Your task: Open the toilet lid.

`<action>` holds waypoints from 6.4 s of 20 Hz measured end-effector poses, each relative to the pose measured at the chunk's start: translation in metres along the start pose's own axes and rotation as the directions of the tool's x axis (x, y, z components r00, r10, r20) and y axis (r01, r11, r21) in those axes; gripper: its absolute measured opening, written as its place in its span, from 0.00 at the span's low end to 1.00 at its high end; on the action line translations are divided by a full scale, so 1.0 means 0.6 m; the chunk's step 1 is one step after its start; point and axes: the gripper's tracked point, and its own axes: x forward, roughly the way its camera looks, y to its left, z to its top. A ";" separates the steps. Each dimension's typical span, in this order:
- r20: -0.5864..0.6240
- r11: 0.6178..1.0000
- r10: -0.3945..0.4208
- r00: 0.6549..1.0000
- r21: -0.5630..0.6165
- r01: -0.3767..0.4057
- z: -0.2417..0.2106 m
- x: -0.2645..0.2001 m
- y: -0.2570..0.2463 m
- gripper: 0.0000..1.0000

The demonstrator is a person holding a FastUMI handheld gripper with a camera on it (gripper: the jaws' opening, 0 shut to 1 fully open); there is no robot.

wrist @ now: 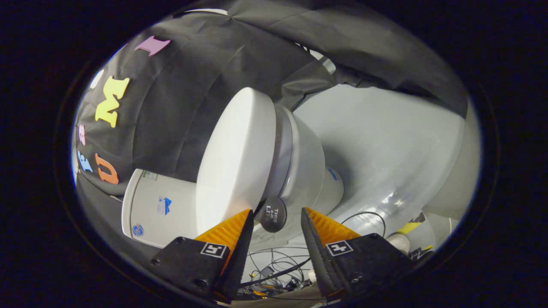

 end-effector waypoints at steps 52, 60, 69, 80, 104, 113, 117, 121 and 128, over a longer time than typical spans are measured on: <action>0.077 0.956 0.183 0.980 -0.244 -0.160 -0.002 -0.129 0.349 0.11; 0.068 0.939 0.197 0.978 -0.301 -0.168 -0.024 -0.143 0.405 0.11; 0.052 0.908 0.203 0.978 -0.385 -0.167 -0.050 -0.149 0.469 0.14; 0.049 0.877 0.206 0.977 -0.453 -0.162 -0.082 -0.147 0.535 0.17; -0.004 0.769 0.200 0.980 -0.618 -0.159 -0.195 -0.111 0.682 0.18; -0.035 0.724 0.190 0.981 -0.670 -0.164 -0.249 -0.083 0.732 0.18; -0.040 0.701 0.175 0.984 -0.697 -0.153 -0.281 -0.066 0.753 0.18; -0.034 0.662 0.153 0.988 -0.738 -0.127 -0.303 -0.054 0.767 0.18; -0.012 0.624 0.129 0.992 -0.776 -0.090 -0.314 -0.050 0.776 0.18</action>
